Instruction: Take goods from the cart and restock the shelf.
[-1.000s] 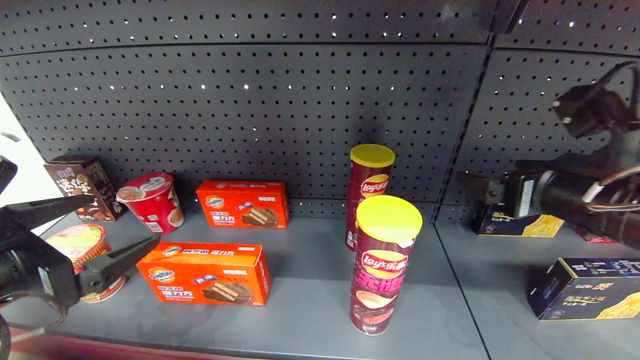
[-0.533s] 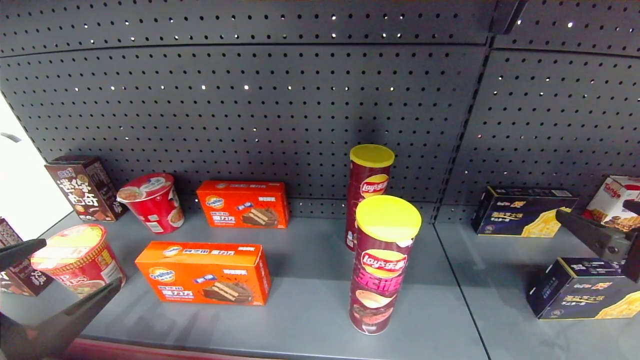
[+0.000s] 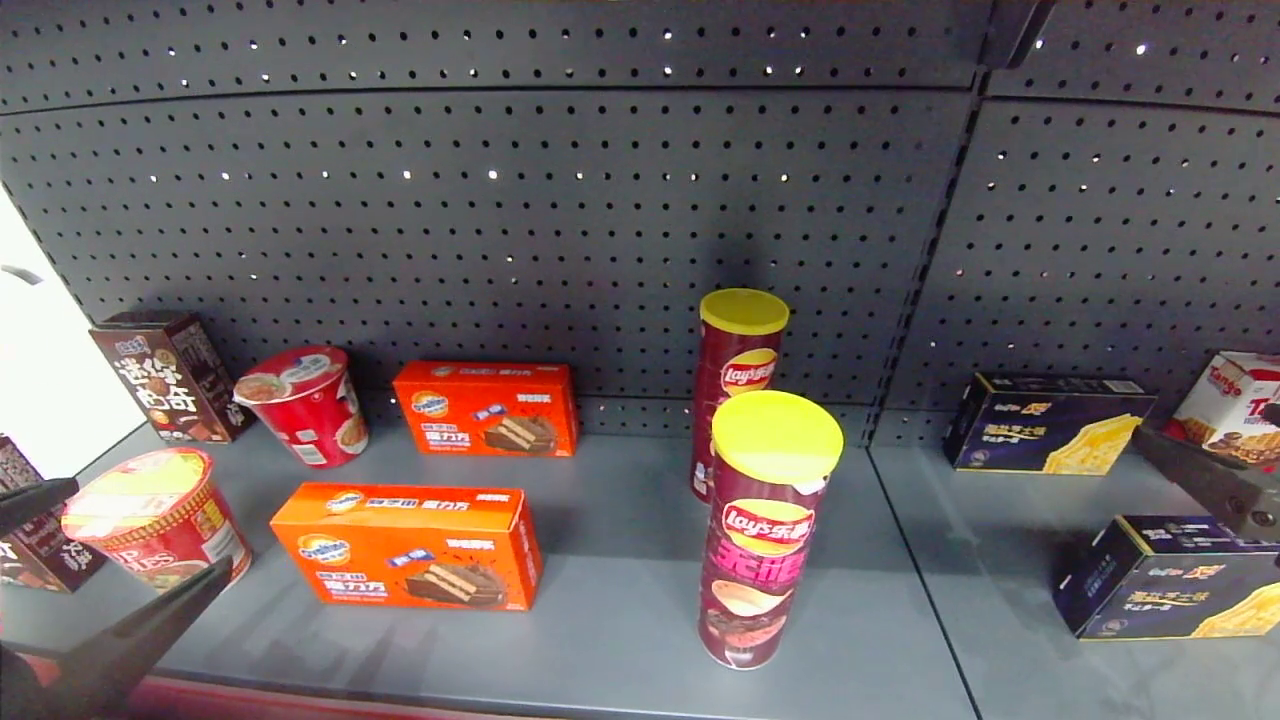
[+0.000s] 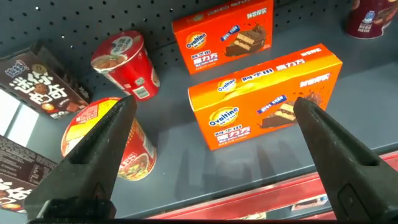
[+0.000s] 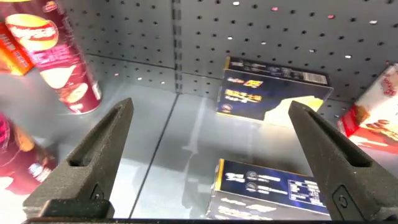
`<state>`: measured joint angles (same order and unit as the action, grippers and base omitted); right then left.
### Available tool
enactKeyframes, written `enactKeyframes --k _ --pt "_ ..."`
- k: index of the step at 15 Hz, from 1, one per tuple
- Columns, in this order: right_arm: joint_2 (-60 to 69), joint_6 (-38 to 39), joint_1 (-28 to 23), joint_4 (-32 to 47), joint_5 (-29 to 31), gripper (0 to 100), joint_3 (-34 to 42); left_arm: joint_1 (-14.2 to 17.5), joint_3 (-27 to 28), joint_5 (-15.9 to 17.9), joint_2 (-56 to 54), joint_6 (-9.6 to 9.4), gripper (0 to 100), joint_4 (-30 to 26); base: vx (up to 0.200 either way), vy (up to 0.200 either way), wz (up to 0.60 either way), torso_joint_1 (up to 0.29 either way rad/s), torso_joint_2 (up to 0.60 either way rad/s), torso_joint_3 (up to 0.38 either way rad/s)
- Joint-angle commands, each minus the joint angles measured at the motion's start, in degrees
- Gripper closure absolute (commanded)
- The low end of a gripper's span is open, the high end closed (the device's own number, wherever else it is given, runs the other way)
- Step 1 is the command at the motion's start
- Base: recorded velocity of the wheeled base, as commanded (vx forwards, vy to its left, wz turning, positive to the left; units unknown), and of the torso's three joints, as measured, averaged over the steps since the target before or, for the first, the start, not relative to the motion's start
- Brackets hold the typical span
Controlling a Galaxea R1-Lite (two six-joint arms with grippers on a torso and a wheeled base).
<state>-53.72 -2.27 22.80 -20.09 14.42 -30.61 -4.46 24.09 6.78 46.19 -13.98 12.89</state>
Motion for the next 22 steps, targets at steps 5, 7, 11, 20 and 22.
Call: enactKeyframes --k 5,7,11,20,22 --pt "-0.4 0.0 0.1 0.0 -0.3 0 0.0 0.0 -0.2 0.0 0.1 0.71 0 0.0 0.0 0.0 -0.12 -0.049 0.11 0.082" --pt "-0.6 0.0 0.1 0.0 -0.4 0 0.0 0.0 -0.2 0.0 0.1 0.8 0 0.0 0.0 0.0 0.0 0.0 0.0 0.0" --pt "-0.8 0.0 0.0 0.0 -0.1 0 -0.2 0.0 -0.2 0.0 0.0 0.8 0 0.0 0.0 0.0 0.0 0.0 0.0 0.0" --pt "-0.7 -0.5 0.1 -0.1 -0.2 0 -0.2 0.0 -0.2 0.1 0.0 0.8 0 0.0 0.0 0.0 0.0 0.0 0.0 0.0" --pt "-0.6 -0.5 0.1 -0.1 -0.4 0 -0.1 0.0 -0.3 0.1 0.0 0.8 0 0.0 0.0 0.0 0.0 0.0 0.0 0.0"
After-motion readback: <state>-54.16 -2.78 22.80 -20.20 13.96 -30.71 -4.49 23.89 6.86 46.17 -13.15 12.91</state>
